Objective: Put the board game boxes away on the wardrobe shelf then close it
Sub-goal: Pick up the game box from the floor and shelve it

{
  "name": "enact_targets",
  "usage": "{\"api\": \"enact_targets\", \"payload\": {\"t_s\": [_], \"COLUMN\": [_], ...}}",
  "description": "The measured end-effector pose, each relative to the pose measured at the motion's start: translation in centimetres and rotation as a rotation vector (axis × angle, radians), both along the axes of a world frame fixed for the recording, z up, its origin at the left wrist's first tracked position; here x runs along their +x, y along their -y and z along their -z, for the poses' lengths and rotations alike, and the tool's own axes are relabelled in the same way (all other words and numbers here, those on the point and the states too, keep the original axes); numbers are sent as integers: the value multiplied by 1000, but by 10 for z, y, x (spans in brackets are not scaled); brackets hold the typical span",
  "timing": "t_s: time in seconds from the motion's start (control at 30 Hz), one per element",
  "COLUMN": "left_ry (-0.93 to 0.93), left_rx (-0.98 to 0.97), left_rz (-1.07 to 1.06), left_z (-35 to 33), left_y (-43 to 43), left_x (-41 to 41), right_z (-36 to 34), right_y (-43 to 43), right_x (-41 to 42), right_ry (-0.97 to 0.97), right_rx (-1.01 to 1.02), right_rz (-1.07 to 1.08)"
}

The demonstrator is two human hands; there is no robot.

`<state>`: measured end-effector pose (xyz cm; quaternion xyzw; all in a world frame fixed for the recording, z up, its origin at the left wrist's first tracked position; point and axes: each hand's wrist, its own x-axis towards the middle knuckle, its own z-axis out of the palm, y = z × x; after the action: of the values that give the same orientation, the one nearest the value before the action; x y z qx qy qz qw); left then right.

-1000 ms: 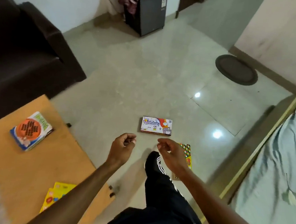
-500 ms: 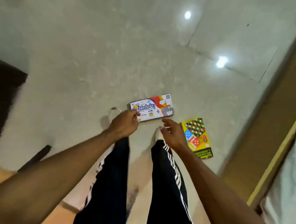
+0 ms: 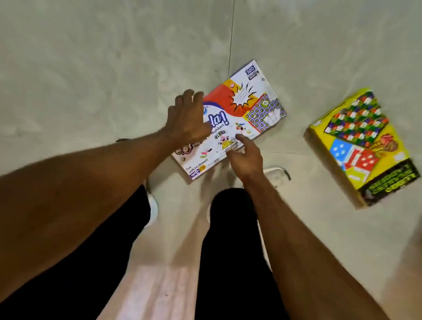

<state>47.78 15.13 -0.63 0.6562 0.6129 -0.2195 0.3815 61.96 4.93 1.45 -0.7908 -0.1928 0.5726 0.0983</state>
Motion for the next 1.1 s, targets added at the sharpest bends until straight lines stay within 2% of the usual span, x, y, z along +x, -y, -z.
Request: {"api": "enact_targets", "payload": {"t_s": [0.17, 0.33, 0.43, 0.6, 0.87, 0.97, 1.1], "left_ry": [82, 175, 235, 341, 528, 564, 593], "left_rx": [-88, -59, 2, 66, 21, 62, 129], "left_rz": [-62, -89, -143, -171, -27, 65, 271], "left_z": [31, -22, -91, -270, -556, -625, -685], "left_y": [-16, -46, -67, -95, -63, -34, 8], "left_x": [9, 15, 27, 61, 83, 81, 77], "right_z": [27, -20, -85, -256, -535, -609, -668], "right_y": [-5, -27, -52, -75, -24, 12, 66], "right_x": [-28, -21, -1, 47, 88, 83, 63], "right_ry": [-2, 34, 48, 77, 201, 234, 265], "right_rx": [79, 198, 270, 434, 603, 615, 632], "right_rz": [292, 363, 345, 286, 269, 313, 460]}}
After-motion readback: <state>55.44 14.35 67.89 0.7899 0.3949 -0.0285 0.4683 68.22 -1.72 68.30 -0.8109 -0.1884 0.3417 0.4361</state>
